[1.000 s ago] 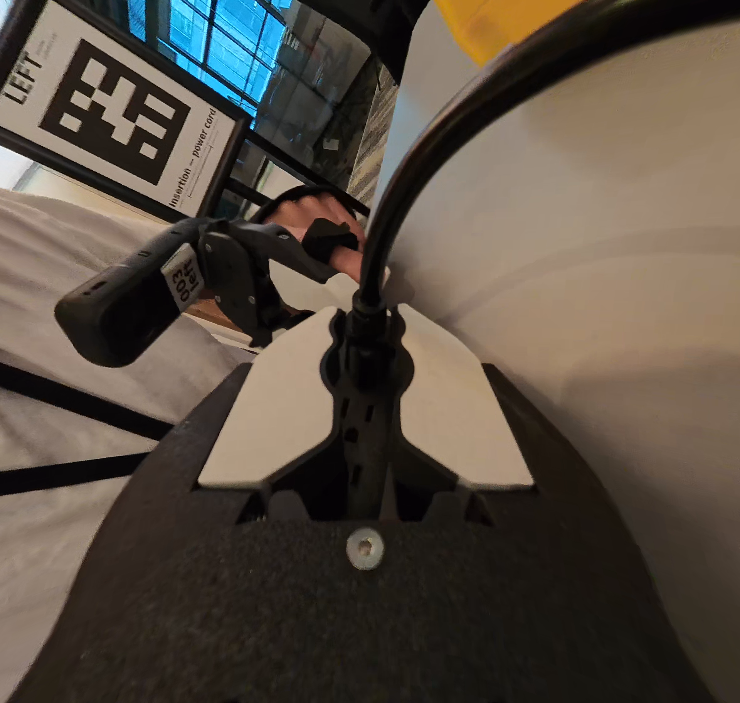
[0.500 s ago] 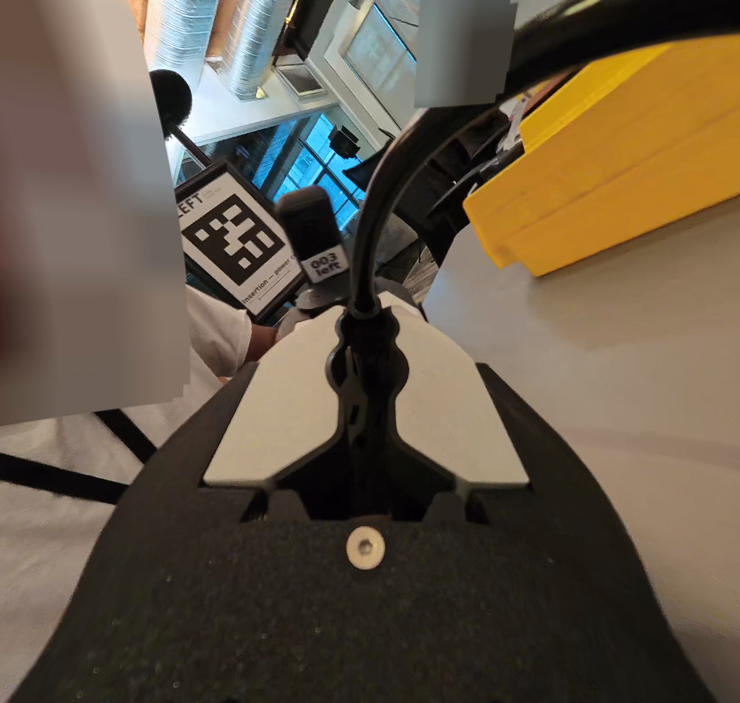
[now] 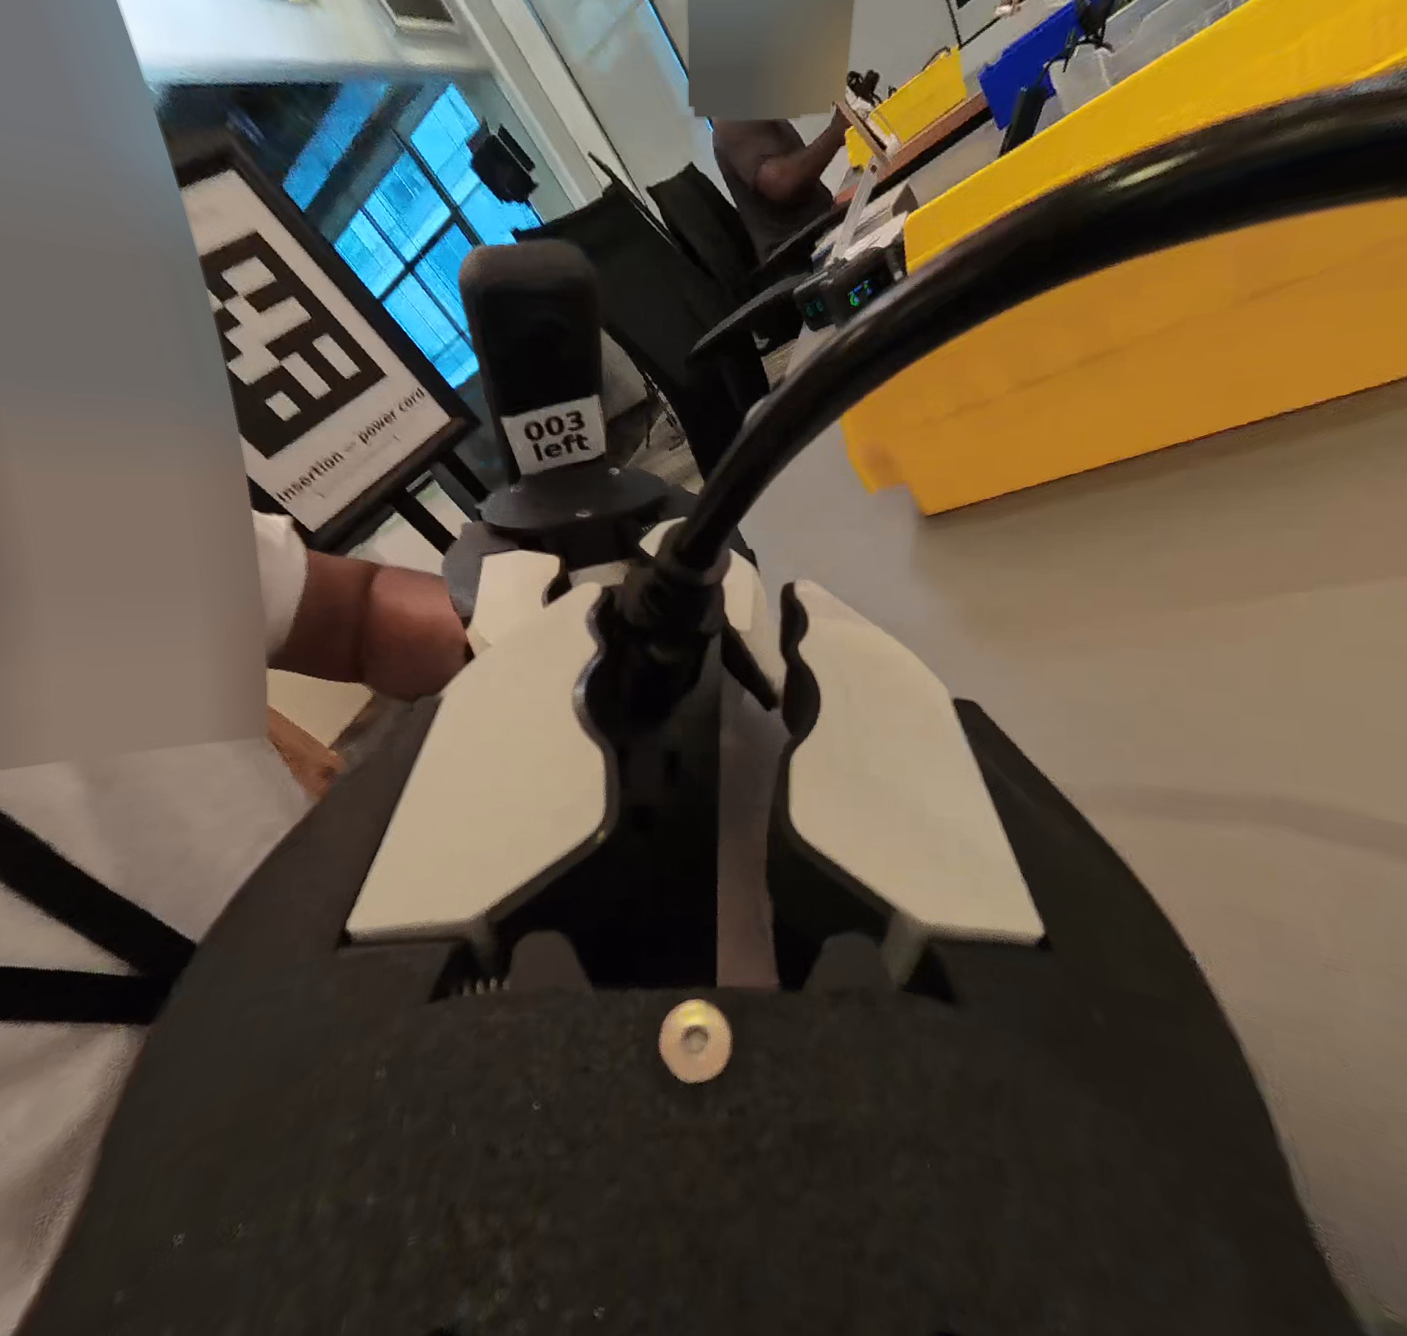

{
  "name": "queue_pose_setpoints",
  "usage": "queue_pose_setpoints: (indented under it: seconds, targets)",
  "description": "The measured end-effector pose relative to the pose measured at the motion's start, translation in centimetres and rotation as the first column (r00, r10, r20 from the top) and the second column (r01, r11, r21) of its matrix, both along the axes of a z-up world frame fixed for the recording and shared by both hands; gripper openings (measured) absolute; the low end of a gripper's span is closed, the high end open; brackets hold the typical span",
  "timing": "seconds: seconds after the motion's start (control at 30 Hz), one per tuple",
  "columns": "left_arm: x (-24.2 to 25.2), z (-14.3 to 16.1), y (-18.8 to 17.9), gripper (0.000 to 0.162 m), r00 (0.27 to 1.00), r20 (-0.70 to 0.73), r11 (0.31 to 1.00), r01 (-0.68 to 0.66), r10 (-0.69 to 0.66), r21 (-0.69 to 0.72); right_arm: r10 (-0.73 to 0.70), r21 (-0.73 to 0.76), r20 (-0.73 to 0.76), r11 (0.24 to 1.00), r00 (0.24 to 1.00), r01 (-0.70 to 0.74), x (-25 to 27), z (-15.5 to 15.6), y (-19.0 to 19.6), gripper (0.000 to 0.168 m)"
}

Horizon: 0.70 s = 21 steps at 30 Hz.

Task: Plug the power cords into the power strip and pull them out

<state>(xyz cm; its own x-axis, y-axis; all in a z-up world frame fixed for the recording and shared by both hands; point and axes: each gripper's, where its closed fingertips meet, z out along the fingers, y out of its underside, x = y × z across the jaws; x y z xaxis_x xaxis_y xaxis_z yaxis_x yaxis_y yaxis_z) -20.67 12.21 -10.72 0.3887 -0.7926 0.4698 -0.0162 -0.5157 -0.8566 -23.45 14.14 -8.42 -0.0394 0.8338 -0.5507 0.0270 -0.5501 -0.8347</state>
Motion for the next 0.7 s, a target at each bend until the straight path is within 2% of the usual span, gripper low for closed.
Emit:
queue_pose_setpoints:
  seconds: [0.17, 0.23, 0.37, 0.43, 0.5, 0.63, 0.7]
  targets:
    - [-0.5, 0.3, 0.2, 0.052, 1.000, -0.010, 0.999, -0.014, 0.015, 0.036, 0.067, -0.081, 0.023, 0.995, 0.997, -0.065, 0.0, -0.2, -0.9, 0.033]
    - [-0.4, 0.2, 0.1, 0.053, 1.000, -0.009, 0.999, -0.014, 0.014, 0.036, 0.106, -0.130, -0.018, 0.986, 0.994, -0.107, 0.1, -0.1, -1.3, 0.025]
    - [-0.5, -0.1, 0.3, 0.053, 1.000, -0.004, 1.000, -0.009, 0.009, 0.023, 0.103, -0.141, -0.031, 0.984, 0.994, -0.106, 0.0, -0.3, -1.1, 0.025]
    - [-0.2, -0.3, 0.2, 0.052, 1.000, -0.007, 1.000, 0.003, -0.003, 0.012, 0.130, -0.160, -0.035, 0.978, 0.991, -0.134, -0.1, -0.4, -1.4, 0.031]
    - [0.1, -0.6, 0.1, 0.053, 1.000, -0.015, 1.000, 0.002, -0.002, 0.009, 0.146, -0.196, -0.028, 0.969, 0.989, -0.148, -0.2, -0.9, -1.6, 0.025]
    - [0.0, -0.4, 0.3, 0.053, 0.999, -0.035, 0.999, -0.004, 0.005, 0.042, 0.109, -0.109, -0.054, 0.987, 0.993, -0.115, -0.1, -0.5, -1.4, 0.025]
    - [-0.2, -0.6, 0.3, 0.054, 1.000, -0.026, 1.000, 0.007, -0.007, 0.020, 0.071, -0.011, -0.024, 0.997, 0.997, -0.072, -0.2, -0.5, -1.4, 0.025]
